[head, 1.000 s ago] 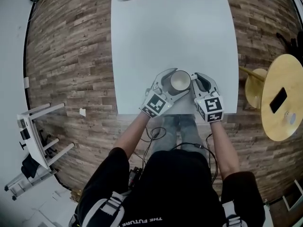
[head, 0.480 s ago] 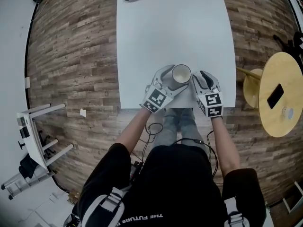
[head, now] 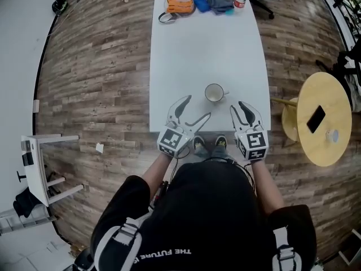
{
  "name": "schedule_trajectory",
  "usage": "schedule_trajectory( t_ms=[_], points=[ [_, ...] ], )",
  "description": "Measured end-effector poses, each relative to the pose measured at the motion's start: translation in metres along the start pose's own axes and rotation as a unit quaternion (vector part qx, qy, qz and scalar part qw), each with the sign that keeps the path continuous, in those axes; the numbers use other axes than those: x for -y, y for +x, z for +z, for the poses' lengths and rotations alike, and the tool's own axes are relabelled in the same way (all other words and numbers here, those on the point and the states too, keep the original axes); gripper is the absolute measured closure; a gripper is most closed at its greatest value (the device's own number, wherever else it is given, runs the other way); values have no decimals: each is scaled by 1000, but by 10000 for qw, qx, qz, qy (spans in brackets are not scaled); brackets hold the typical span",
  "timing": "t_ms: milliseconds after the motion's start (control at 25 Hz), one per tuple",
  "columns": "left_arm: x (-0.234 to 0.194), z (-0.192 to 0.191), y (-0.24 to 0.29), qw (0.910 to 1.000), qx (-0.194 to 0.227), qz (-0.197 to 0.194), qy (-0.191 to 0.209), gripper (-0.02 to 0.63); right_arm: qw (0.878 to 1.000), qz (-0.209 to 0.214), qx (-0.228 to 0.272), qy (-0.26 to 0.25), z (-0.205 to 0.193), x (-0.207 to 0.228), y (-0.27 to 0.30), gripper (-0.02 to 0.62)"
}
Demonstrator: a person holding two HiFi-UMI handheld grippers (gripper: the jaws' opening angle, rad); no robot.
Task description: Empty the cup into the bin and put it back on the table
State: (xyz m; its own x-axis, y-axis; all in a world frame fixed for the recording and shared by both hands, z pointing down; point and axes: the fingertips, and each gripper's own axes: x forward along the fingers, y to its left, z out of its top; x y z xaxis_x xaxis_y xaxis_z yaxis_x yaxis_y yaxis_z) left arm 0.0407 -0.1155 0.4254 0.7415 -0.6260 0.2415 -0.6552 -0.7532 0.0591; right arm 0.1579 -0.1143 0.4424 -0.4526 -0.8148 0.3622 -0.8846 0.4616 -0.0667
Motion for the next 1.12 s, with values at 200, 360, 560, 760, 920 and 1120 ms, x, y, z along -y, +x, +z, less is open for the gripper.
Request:
schedule_trajectory(
  t_ms=[200,360,560,760,920,1120],
  points=[
    [8,50,-32,9960,612,647,-11,574,9982,77,591,6,44,-22,-29,578],
    [24,68,-35,9952,792,570,47,584,9971,226,731,-46,52,-34,-35,580],
    [26,71,-35,9959,763,488,49,584,9964,168,815,-146,56,-39,-36,580],
    [19,71,-40,9955,784,540,-12,584,9953,55,909,-323,64,-41,-33,580],
    [19,74,-41,9956,772,534,-28,584,9952,66,922,-331,69,-41,-33,580],
    [21,74,-36,9959,784,458,-26,584,9949,50,943,-346,70,-39,-31,579]
  ],
)
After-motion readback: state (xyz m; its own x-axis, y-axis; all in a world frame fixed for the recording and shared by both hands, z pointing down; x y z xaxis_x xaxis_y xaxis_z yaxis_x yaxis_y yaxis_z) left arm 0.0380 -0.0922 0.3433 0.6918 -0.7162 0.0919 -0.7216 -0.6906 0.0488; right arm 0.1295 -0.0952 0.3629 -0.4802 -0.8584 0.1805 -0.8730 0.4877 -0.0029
